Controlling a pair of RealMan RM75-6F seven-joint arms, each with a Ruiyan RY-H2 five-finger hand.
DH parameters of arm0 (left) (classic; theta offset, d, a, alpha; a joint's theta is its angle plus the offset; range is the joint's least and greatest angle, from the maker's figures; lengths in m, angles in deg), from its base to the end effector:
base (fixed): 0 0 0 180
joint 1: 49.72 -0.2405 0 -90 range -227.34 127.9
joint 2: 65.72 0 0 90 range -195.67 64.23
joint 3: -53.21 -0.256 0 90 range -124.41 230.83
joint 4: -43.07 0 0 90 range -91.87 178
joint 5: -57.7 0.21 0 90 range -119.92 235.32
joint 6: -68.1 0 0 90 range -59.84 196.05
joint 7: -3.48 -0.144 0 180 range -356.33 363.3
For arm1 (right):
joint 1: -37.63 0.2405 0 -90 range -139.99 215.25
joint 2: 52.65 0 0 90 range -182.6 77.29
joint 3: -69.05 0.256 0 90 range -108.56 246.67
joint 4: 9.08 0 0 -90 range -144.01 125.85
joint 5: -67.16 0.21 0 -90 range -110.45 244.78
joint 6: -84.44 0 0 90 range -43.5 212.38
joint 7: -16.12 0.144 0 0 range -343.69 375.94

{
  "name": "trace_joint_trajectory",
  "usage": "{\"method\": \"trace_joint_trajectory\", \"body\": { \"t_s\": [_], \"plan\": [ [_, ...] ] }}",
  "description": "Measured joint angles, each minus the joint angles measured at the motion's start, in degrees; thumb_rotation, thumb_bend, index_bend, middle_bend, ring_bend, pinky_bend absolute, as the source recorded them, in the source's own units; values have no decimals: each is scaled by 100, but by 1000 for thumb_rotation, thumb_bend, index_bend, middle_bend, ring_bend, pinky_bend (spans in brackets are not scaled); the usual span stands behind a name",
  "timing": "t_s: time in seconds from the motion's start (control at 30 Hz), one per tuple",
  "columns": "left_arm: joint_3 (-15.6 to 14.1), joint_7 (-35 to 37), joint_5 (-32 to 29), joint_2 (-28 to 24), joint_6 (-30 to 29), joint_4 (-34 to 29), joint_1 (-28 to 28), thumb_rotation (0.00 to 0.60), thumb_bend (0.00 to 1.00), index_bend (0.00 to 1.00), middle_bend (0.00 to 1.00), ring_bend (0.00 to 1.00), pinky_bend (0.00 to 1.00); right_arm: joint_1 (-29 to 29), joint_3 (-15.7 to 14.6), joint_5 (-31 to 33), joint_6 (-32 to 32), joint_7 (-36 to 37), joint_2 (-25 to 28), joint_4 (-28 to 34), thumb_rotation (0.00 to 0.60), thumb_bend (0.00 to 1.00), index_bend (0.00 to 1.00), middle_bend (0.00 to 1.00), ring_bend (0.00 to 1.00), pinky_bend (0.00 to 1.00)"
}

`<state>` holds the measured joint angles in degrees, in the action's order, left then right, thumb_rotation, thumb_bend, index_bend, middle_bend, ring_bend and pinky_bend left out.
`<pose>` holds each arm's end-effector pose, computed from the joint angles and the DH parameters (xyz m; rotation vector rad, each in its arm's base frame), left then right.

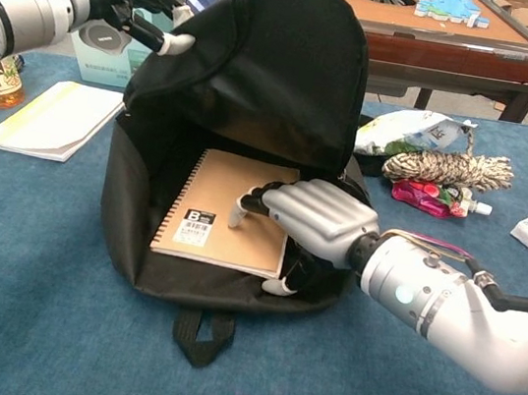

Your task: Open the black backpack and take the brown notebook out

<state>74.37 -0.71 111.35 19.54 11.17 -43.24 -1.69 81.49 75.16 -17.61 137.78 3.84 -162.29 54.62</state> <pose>-0.0998 0.3994 0.0407 -1.5327 -1.2300 -1.2923 -0.1110 -0.3038 -0.1254 2.1617 -0.7525 1.0335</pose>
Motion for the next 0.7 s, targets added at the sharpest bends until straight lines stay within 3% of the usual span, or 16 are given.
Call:
{"method": "trace_joint_trajectory", "body": {
  "t_s": [0.43,0.7],
  "plan": [
    [18,67,6,29,30,78,19,600,712,805,272,137,18,22,2,-291,520,349,-195,-459,600,471,386,305,187,234],
    [36,111,-10,28,40,139,16,600,712,803,272,136,18,61,69,-341,706,403,-351,-725,600,521,556,352,217,241]
  ]
}}
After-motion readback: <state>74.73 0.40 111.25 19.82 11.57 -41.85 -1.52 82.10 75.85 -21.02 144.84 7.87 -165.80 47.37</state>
